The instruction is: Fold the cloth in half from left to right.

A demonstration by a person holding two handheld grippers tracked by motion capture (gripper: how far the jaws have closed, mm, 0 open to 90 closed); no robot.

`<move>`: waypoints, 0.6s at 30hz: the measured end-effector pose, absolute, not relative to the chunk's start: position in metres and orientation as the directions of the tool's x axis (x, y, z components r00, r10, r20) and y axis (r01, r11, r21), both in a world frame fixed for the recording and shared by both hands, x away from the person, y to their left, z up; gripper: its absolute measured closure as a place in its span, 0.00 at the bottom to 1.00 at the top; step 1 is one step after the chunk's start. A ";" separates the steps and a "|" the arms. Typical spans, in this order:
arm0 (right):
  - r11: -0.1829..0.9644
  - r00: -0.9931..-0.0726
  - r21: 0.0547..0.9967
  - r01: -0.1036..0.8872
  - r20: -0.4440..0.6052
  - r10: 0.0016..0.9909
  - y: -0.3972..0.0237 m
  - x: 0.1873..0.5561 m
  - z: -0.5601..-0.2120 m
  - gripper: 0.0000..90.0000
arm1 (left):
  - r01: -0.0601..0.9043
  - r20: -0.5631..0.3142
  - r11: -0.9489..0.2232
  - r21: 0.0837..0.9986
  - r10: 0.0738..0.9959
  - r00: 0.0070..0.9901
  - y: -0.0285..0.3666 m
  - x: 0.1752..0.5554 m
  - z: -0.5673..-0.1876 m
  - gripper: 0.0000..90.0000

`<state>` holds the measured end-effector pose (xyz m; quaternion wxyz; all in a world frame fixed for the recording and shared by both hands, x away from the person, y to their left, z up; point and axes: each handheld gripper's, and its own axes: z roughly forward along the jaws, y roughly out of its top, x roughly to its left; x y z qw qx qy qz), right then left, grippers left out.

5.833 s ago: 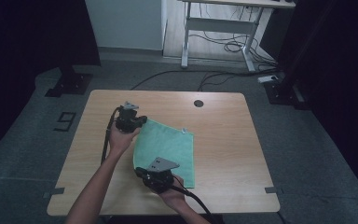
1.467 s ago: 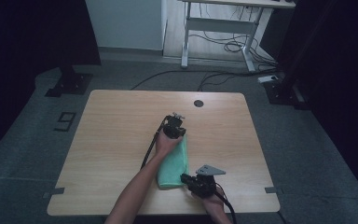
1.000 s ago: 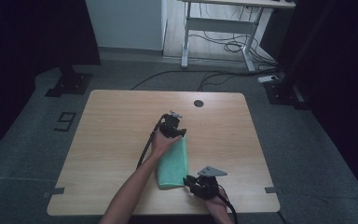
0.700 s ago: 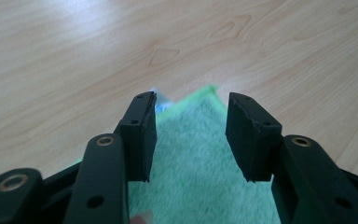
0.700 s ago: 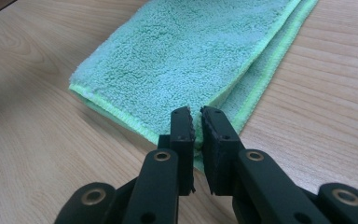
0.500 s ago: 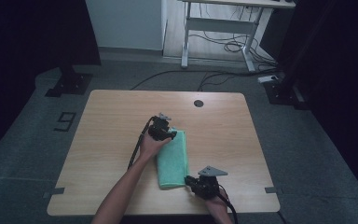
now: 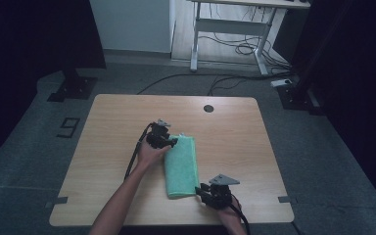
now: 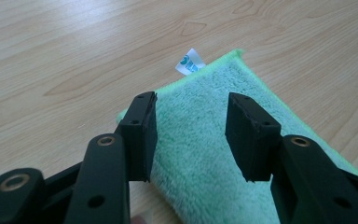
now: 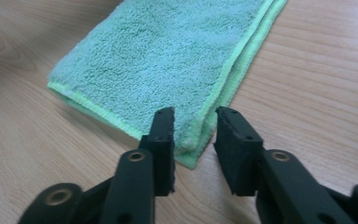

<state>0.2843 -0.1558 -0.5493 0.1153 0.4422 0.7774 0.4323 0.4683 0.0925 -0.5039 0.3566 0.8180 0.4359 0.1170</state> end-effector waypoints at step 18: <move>0.260 -0.646 0.811 0.523 0.179 0.742 -0.125 0.312 -0.526 0.62 | 0.595 -0.094 -0.395 0.700 0.774 0.626 0.108 0.463 -0.510 0.70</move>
